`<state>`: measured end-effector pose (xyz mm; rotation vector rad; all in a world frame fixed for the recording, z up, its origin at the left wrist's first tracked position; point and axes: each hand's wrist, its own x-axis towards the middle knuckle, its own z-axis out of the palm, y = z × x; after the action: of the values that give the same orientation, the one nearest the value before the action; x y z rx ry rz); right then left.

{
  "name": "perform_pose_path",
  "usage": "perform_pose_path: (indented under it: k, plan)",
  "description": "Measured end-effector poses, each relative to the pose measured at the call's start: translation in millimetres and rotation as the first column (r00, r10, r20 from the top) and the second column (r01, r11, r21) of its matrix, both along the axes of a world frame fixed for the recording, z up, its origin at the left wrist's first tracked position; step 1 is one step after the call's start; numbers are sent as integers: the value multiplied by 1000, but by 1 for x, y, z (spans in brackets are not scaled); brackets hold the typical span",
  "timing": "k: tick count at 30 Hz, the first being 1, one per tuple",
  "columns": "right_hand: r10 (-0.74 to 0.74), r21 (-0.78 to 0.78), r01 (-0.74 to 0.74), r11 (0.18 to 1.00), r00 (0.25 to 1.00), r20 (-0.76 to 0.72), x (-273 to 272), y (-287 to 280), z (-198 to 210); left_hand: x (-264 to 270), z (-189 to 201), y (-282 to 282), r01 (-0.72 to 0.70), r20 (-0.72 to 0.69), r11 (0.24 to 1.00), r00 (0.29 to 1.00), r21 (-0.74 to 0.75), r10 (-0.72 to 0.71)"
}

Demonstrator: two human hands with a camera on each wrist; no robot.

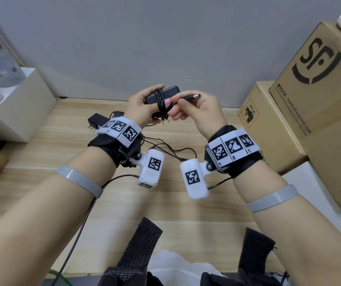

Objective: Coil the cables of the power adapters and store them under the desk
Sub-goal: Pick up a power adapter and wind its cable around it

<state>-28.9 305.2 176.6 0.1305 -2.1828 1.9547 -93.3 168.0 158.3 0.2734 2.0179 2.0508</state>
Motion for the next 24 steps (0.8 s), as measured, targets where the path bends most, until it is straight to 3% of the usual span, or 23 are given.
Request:
perform_pose_path:
  k: [5,19,24]
  plan:
    - [-141,68,141,988,990,-6,-5,1,-1,3,-4,4,78,21,997,997,-18,-78]
    - [-191,124,186,975,981,34,-7,0,3,7,-4,3,255,210,950,933,180,-290]
    - [-228,198,203,959,967,113,-9,0,5,8,-3,2,250,212,949,933,194,-290]
